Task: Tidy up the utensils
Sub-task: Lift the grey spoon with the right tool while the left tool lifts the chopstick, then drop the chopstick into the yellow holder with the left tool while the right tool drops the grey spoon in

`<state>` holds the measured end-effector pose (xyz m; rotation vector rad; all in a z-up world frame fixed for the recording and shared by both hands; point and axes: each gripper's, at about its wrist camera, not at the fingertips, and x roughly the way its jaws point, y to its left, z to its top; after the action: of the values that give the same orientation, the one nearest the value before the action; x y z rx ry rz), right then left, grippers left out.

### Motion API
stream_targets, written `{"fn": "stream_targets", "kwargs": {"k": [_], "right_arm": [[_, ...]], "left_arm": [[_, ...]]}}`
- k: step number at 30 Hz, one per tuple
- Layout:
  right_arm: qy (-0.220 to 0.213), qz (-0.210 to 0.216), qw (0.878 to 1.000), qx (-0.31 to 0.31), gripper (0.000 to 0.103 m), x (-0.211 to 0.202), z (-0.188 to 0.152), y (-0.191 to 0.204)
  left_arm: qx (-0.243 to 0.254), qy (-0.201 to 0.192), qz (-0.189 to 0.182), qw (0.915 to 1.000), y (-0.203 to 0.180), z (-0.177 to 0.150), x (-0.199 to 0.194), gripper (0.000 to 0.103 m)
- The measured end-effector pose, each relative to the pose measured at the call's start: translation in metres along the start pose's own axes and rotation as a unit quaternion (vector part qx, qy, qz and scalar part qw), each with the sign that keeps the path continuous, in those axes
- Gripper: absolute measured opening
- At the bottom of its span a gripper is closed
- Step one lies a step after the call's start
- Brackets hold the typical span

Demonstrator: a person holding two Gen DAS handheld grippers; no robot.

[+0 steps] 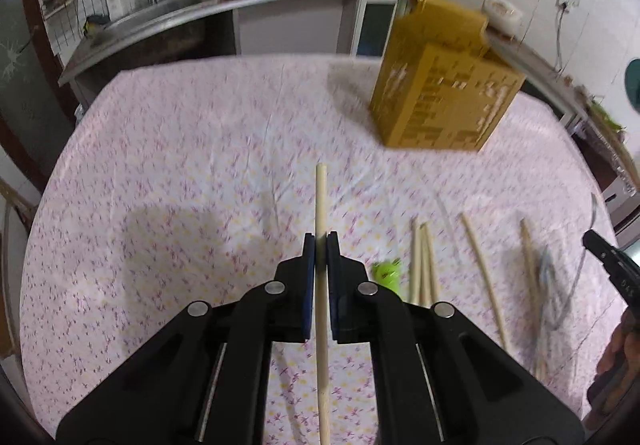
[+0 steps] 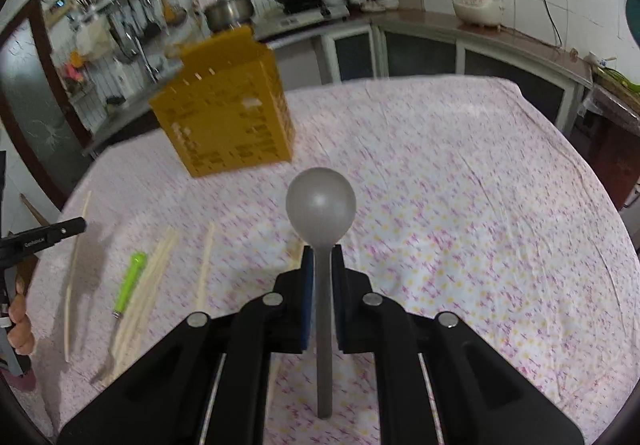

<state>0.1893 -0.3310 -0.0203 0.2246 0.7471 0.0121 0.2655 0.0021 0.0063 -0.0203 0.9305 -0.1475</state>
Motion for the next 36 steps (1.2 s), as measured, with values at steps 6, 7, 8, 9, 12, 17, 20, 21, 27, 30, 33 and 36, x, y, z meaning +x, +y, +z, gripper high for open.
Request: {"fn": "stream_targets", "kwargs": {"k": [6,7,8,9,12,17,20,21,27,30,33,36], "right_arm": [[-0.041,0.01,0.999,-0.003,0.009,-0.014,0.011,0.009],[-0.045,0.01,0.999,-0.005,0.009,-0.015,0.015,0.01],[-0.051,0.012,0.999,-0.005,0.008,-0.018,0.019,0.012],[-0.058,0.011,0.998,-0.006,0.008,-0.02,0.024,0.013],[-0.077,0.011,0.997,-0.012,0.008,-0.026,0.038,0.017],[-0.092,0.017,0.996,-0.017,0.008,-0.029,0.058,0.022],[-0.094,0.02,0.995,-0.02,0.008,-0.025,0.069,0.025],[-0.094,0.022,0.995,-0.021,0.008,-0.023,0.07,0.027],[-0.09,0.026,0.995,-0.023,0.008,-0.014,0.076,0.029],[-0.091,0.026,0.995,-0.023,0.008,-0.012,0.081,0.03],[-0.1,0.027,0.994,-0.024,0.008,-0.012,0.092,0.034],[-0.112,0.027,0.993,-0.033,0.008,-0.015,0.112,0.043]], "left_arm": [[0.006,-0.087,-0.018,0.9961,-0.018,0.014,-0.031,0.004],[0.01,-0.097,-0.02,0.995,-0.021,0.018,-0.035,0.004],[0.012,-0.106,-0.021,0.994,-0.023,0.023,-0.039,0.005],[0.012,-0.112,-0.022,0.9933,-0.025,0.028,-0.041,0.004],[0.01,-0.133,-0.032,0.9905,-0.032,0.043,-0.048,0.004],[0.019,-0.165,-0.041,0.9853,-0.042,0.06,-0.059,0.005],[0.023,-0.172,-0.043,0.984,-0.05,0.069,-0.056,0.005],[0.022,-0.169,-0.044,0.9844,-0.051,0.071,-0.054,0.005],[0.019,-0.157,-0.049,0.9862,-0.052,0.076,-0.039,0.005],[0.02,-0.165,-0.048,0.985,-0.051,0.079,-0.042,0.005],[0.019,-0.182,-0.052,0.9818,-0.052,0.087,-0.053,0.005],[0.025,-0.199,-0.05,0.9784,-0.058,0.102,-0.063,0.005]]}}
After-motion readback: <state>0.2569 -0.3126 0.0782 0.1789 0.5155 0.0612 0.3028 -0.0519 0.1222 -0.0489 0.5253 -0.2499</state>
